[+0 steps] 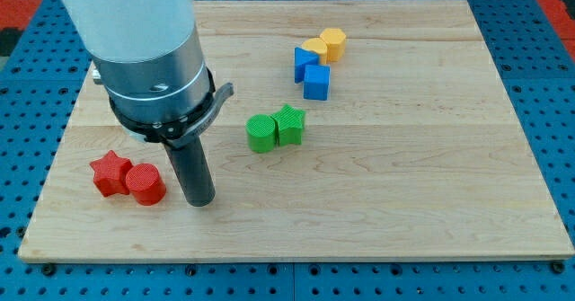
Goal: Separate the yellow hexagon from the blue blocks and yellow heart
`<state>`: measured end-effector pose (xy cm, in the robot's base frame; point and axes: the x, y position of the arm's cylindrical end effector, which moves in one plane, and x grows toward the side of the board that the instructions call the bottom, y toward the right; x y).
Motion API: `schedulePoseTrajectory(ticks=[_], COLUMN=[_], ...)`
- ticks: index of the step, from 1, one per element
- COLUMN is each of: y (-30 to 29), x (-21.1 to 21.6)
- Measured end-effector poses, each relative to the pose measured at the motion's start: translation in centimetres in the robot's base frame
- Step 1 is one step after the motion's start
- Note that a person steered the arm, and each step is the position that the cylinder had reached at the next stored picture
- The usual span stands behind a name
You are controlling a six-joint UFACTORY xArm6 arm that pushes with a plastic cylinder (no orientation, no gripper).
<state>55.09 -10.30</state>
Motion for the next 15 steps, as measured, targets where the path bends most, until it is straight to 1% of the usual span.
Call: schedulePoseTrajectory(ticks=[1, 2, 4, 5, 6, 7, 9, 10, 11, 12, 13, 14, 15], y=[-2.3, -2.4, -0.3, 3.4, 2.2, 1.5, 2.4, 5.9, 12.3, 12.4, 18.2, 19.1, 27.1], x=[0.0, 0.0, 0.0, -0.2, -1.4, -5.2, -19.4, -24.1, -25.9, -25.9, -26.4, -27.1, -25.4])
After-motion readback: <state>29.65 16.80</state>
